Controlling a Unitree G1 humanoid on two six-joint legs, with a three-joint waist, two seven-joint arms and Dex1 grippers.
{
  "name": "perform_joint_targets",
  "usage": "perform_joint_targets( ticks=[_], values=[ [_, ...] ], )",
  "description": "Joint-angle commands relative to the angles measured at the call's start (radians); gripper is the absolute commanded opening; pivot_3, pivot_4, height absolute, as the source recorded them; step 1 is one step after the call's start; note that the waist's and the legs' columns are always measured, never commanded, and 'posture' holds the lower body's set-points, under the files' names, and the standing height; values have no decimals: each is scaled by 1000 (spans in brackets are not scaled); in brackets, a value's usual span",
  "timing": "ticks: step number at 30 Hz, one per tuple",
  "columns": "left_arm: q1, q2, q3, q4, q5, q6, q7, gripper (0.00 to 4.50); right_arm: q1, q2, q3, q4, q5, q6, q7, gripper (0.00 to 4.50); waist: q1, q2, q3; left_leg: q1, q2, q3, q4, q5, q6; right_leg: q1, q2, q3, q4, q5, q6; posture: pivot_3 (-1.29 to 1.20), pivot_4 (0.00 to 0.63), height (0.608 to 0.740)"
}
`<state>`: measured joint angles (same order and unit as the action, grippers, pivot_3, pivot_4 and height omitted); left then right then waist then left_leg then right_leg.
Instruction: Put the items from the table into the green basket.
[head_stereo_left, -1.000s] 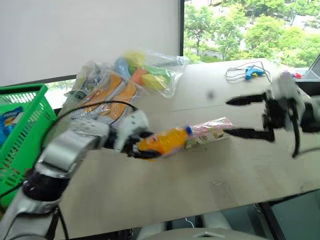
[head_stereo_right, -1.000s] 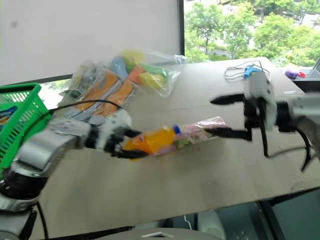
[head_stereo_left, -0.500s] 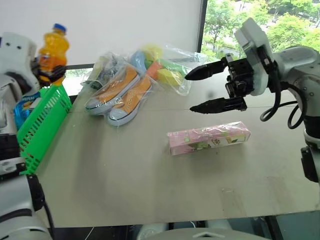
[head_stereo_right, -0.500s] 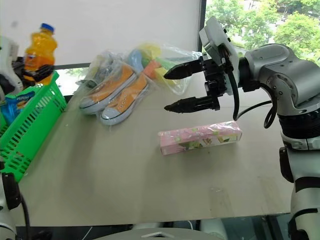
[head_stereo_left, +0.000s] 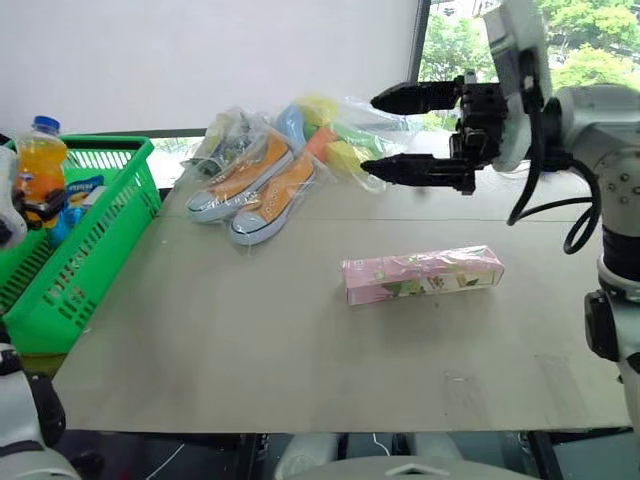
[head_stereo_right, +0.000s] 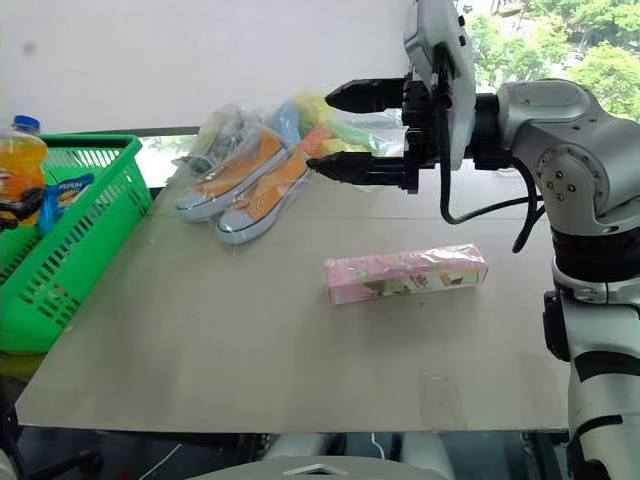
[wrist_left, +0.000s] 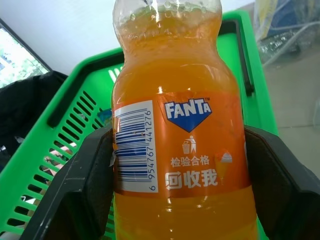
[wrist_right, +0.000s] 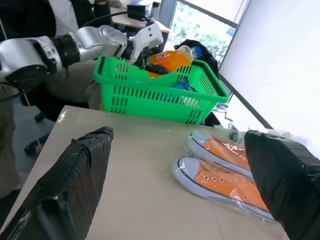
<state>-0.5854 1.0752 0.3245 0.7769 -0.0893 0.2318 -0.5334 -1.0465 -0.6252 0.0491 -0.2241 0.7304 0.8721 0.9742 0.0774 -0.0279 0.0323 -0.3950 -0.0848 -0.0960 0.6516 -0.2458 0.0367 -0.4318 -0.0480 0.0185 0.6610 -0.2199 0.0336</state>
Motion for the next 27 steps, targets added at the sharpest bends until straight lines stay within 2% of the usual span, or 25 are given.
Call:
perform_joint_targets(
  ticks=[1, 13, 14, 15, 16, 22, 25, 27],
  values=[
    [-41, 16, -5, 5, 15, -40, 22, 2992, -2, 6, -39, -37, 10, 5, -42, 4500, -5, -1, 0, 0, 0, 0, 0, 0, 0, 0, 0, 0, 0, 0, 0, 108, 0, 740],
    [5, -37, 37, 20, -22, -32, 80, 2992, -3, 29, -19, -53, 0, -15, -50, 4500, -12, -1, -1, 0, 1, 1, -1, 1, 2, -1, 1, 1, 0, 0, 0, 105, 0, 740],
    [1, -36, 41, 30, -28, -28, 78, 3792, 0, 27, -18, -54, 0, -14, -47, 4500, -12, -1, -1, 0, 1, 1, -1, 1, 2, -1, 1, 2, 0, 0, 0, 106, 0, 740],
    [0, -36, 43, 37, -32, -24, 74, 4000, 5, 24, -18, -56, 1, -13, -43, 4500, -12, -1, -1, 0, 1, 1, -1, 1, 2, -1, 1, 2, 0, 0, 0, 106, 0, 740],
    [2, -32, 38, 39, -25, -33, 74, 4454, 9, 22, -18, -57, 2, -11, -41, 4500, -12, 0, -1, 1, 1, 1, -1, 1, 2, -1, 1, 2, 1, 0, 0, 103, 0, 740],
    [-20, -28, 43, 20, -13, -102, 128, 4454, 16, 21, -19, -51, -1, -9, -42, 4500, -13, 0, -1, 1, 1, 2, -1, 1, 2, -1, 1, 3, 1, 0, 0, 99, 0, 740],
    [-61, -116, 56, -215, -134, -64, 50, 4454, 59, -11, -37, -70, 3, -8, -34, 4500, -3, -3, -3, 1, 1, 1, -1, 1, 2, 0, 1, 2, 0, 0, 0, 87, 0, 740],
    [-63, -148, 41, -300, -170, -18, 3, 4454, 69, -18, -36, -73, 1, -8, -40, 4500, 1, -3, -3, -1, 1, 0, 1, 1, 2, 0, -1, -1, -1, 0, 0, 70, 0, 740]
  ],
)
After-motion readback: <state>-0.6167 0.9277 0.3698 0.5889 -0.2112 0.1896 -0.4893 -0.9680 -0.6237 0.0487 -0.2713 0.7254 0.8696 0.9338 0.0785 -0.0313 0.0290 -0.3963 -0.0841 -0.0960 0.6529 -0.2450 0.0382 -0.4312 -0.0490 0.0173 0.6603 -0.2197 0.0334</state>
